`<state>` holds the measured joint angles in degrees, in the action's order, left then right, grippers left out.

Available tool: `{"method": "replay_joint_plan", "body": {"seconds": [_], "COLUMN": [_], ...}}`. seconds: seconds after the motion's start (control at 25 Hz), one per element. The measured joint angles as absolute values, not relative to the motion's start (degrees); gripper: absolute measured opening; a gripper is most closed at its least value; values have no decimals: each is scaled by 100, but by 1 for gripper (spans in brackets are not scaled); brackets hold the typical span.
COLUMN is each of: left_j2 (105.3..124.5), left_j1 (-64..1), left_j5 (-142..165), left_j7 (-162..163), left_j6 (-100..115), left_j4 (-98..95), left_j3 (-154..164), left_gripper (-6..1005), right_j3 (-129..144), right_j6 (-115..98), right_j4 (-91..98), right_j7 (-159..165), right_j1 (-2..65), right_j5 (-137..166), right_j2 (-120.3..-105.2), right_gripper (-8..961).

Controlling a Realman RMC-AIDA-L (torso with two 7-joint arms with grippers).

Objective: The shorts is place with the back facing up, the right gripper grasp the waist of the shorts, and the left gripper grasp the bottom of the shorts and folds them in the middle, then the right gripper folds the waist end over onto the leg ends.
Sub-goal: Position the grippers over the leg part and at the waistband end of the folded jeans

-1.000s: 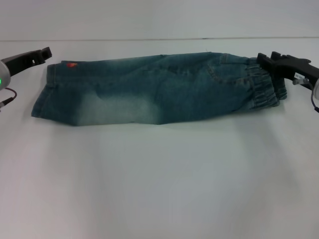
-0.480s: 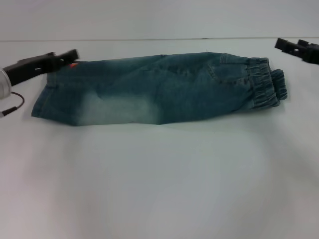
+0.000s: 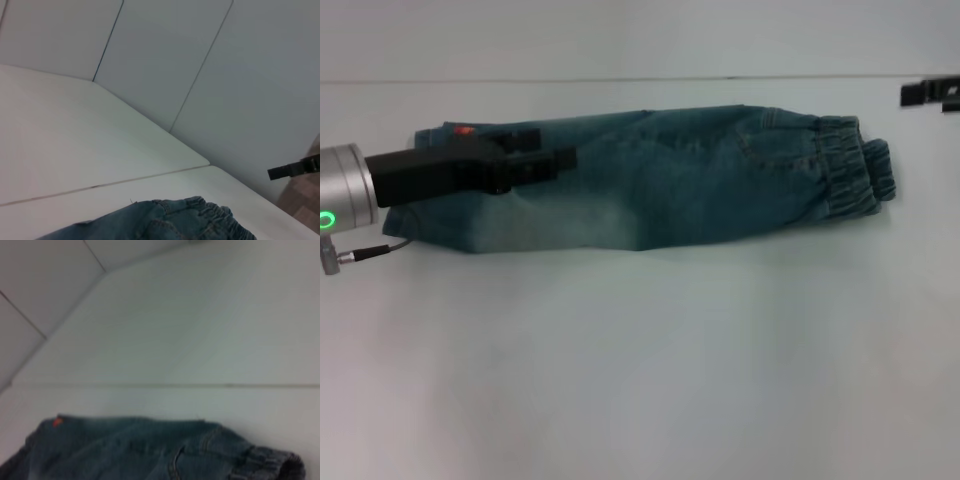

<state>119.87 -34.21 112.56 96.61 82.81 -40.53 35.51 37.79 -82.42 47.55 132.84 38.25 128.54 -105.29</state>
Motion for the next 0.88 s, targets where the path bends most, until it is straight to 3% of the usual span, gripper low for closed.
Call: {"method": "replay_joint_plan", "body": {"seconds": [0.36,0.64,0.8,0.88], "left_j2": [11994,12022,12032,12037], "left_j1": [-3456,-3438,-3410,-3408], "left_j5": [11273,11280,11280,11280], "left_j7": [9664,9663,9662,9662], "left_j6": [8230,8173,8172,8171], "left_j4": [-4014,-3972,-3923,-3868], "left_j3": [3743,3784,3787,3793], "left_gripper": [771,770,770,770], "right_j3": [4120,4663,4725,4730], "right_j6": [-8028,-7131,-6599,-6433], "right_j4": [4525,4134,4109,4033], "right_j7": [14151,14245,14152,14129], "right_j1": [4655,4743,4692,4690], "right_j5": [14562,14797,14801,14804], "right_j2": [-10800,-10936,-11144,-11177], "right_gripper": [941,931,926,923]}}
